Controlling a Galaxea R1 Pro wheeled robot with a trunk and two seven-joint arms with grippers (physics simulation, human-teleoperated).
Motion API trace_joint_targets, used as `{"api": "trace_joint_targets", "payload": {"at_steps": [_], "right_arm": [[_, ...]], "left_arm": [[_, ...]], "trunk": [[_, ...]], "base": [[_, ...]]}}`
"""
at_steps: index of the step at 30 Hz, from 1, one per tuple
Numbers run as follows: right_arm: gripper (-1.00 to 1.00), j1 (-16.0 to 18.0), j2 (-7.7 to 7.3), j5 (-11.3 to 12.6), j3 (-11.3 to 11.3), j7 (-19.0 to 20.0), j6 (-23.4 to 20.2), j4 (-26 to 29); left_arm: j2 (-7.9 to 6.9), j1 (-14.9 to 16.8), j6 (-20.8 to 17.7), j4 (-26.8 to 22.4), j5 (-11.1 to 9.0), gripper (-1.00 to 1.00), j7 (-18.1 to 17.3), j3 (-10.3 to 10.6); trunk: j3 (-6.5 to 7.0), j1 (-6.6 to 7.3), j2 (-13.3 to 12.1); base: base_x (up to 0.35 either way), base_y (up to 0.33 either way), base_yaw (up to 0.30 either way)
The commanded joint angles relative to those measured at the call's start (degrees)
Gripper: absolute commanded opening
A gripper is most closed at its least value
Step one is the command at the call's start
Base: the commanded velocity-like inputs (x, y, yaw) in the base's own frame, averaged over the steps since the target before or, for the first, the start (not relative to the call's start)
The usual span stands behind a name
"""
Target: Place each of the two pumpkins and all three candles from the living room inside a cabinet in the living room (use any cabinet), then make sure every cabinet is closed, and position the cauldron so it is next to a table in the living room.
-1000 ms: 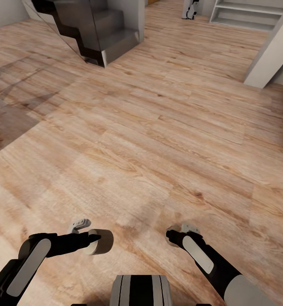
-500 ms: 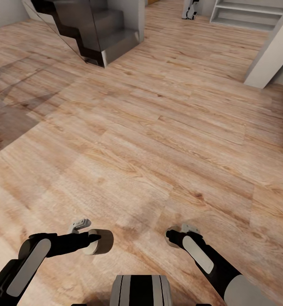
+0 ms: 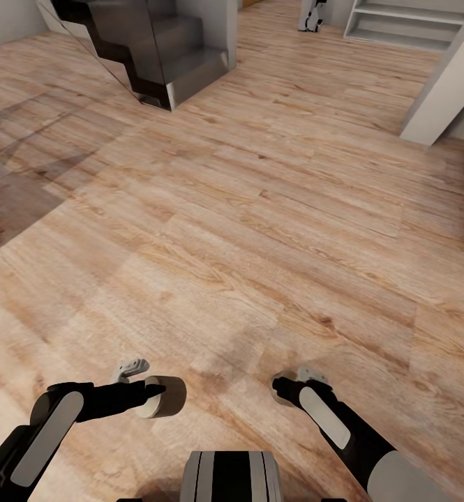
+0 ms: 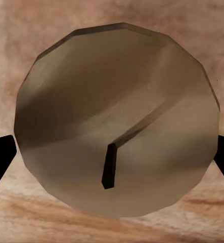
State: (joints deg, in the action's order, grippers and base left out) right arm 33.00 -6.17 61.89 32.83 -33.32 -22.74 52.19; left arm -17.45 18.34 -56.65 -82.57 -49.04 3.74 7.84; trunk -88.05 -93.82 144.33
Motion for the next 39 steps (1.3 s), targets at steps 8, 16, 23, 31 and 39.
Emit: {"api": "trace_joint_targets", "payload": {"at_steps": [8, 16, 23, 31, 39], "right_arm": [[-1.00, 0.05, 0.01, 0.42, 0.22, -0.43, -0.02, 0.10], [-1.00, 0.05, 0.02, 0.42, 0.22, -0.43, -0.02, 0.10], [-1.00, 0.05, 0.02, 0.42, 0.18, -0.43, -0.02, 0.10], [-1.00, 0.05, 0.02, 0.42, 0.22, -0.43, -0.02, 0.10], [-1.00, 0.05, 0.02, 0.46, 0.22, -0.03, -0.02, 0.10]], "left_arm": [[-0.04, 0.02, -0.13, -0.05, -0.47, -1.00, 0.38, 0.07], [-0.04, 0.01, -0.13, -0.05, -0.50, -1.00, 0.38, 0.07], [-0.04, 0.00, -0.13, -0.05, -0.53, -1.00, 0.39, 0.07], [-0.04, -0.02, -0.13, -0.05, -0.53, -1.00, 0.39, 0.07], [-0.04, -0.01, -0.13, -0.05, -0.51, -1.00, 0.34, 0.07]], "trunk": [[-0.04, 0.01, 0.02], [-0.04, 0.01, 0.02], [-0.04, 0.01, 0.02], [-0.04, 0.01, 0.02], [-0.04, 0.01, 0.02]], "base": [[0.000, 0.000, 0.000], [0.000, 0.000, 0.000], [0.000, 0.000, 0.000], [0.000, 0.000, 0.000], [0.000, 0.000, 0.000]]}}
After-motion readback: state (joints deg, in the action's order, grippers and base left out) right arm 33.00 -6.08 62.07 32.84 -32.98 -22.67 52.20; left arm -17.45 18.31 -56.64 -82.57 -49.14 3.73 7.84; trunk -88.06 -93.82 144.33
